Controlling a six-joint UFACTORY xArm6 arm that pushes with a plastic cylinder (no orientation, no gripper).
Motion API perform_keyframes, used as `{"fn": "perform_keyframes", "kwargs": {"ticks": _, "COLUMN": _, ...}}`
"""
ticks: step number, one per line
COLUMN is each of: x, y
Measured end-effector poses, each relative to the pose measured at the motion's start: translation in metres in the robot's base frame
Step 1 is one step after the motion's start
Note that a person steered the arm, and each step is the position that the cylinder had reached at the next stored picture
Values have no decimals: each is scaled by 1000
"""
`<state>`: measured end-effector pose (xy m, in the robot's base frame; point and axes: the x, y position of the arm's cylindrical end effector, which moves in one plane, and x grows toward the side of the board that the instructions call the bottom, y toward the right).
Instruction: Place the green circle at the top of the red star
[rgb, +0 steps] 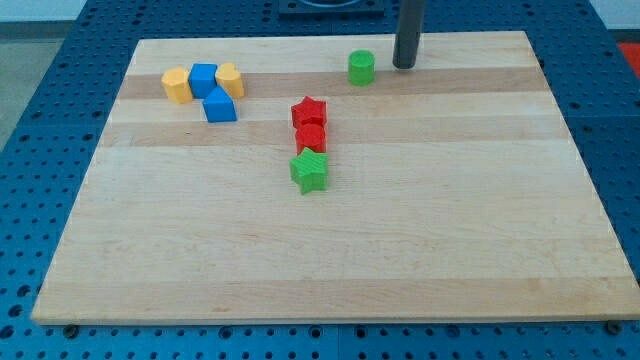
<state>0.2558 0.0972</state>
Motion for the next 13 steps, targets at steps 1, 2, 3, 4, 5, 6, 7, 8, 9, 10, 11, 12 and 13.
{"fn": "perform_keyframes", "kwargs": {"ticks": 1, "x": 15, "y": -13}}
{"fn": "perform_keyframes", "kwargs": {"ticks": 2, "x": 34, "y": -25}}
{"fn": "perform_keyframes", "kwargs": {"ticks": 3, "x": 49, "y": -40}}
{"fn": "perform_keyframes", "kwargs": {"ticks": 4, "x": 63, "y": -57}}
{"fn": "perform_keyframes", "kwargs": {"ticks": 5, "x": 80, "y": -71}}
{"fn": "perform_keyframes", "kwargs": {"ticks": 6, "x": 64, "y": -36}}
{"fn": "perform_keyframes", "kwargs": {"ticks": 7, "x": 43, "y": 1}}
{"fn": "perform_keyframes", "kwargs": {"ticks": 8, "x": -28, "y": 9}}
{"fn": "perform_keyframes", "kwargs": {"ticks": 9, "x": -30, "y": 0}}
{"fn": "perform_keyframes", "kwargs": {"ticks": 10, "x": -19, "y": -15}}
{"fn": "perform_keyframes", "kwargs": {"ticks": 11, "x": -6, "y": -32}}
{"fn": "perform_keyframes", "kwargs": {"ticks": 12, "x": 7, "y": -51}}
{"fn": "perform_keyframes", "kwargs": {"ticks": 13, "x": 16, "y": -70}}
